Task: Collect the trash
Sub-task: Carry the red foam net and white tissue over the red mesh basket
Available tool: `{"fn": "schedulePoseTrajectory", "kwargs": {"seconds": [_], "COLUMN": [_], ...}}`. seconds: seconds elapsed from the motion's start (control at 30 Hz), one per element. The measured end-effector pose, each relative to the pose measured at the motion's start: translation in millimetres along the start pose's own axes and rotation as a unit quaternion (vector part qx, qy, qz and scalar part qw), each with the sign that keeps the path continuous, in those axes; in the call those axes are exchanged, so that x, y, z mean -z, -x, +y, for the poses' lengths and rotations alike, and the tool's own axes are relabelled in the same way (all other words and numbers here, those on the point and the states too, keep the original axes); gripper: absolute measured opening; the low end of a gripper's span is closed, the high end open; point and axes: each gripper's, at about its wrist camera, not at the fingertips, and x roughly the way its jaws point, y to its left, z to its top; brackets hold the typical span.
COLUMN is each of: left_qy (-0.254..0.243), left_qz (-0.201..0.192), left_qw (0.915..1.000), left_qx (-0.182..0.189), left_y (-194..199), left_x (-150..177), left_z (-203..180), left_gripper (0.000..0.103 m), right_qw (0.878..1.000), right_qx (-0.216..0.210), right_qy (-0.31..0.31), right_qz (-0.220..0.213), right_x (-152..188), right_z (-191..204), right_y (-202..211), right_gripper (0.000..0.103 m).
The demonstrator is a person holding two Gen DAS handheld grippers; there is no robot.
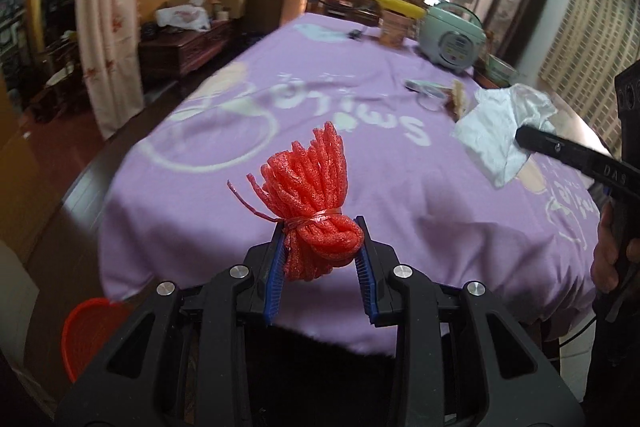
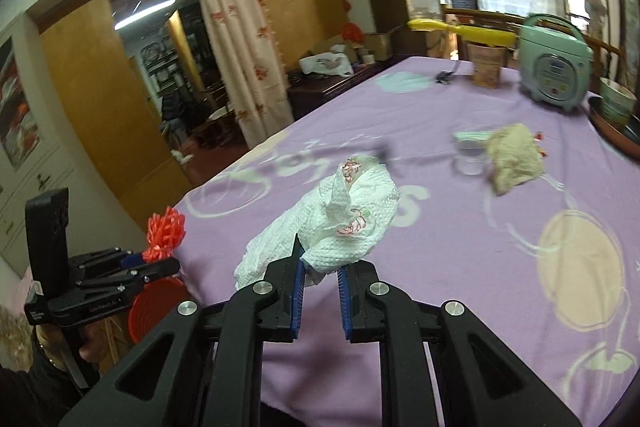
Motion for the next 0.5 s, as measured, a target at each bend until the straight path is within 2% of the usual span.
{"fn": "schedulePoseTrajectory", "kwargs": {"seconds": [0.23,0.5], "left_qy": [0.039,0.086], "left_qz": [-0.015,-0.008], "left_qw": [0.9987,0.9942], "left_qx": [-0.029,-0.064], "left_y": [35,43], "left_x": [32,63], "left_z": [45,93], "left_gripper": [0.034,0.034], "right_qw": [0.997,0.988], "right_qx": [-0.054,-0.097], "right_qy": [0.048,0.103], "right_qz": [0.027,0.064], "right_x": [10,20], "right_z": [82,157], "right_y": [-27,-56], "right_gripper": [0.015,0.015]}}
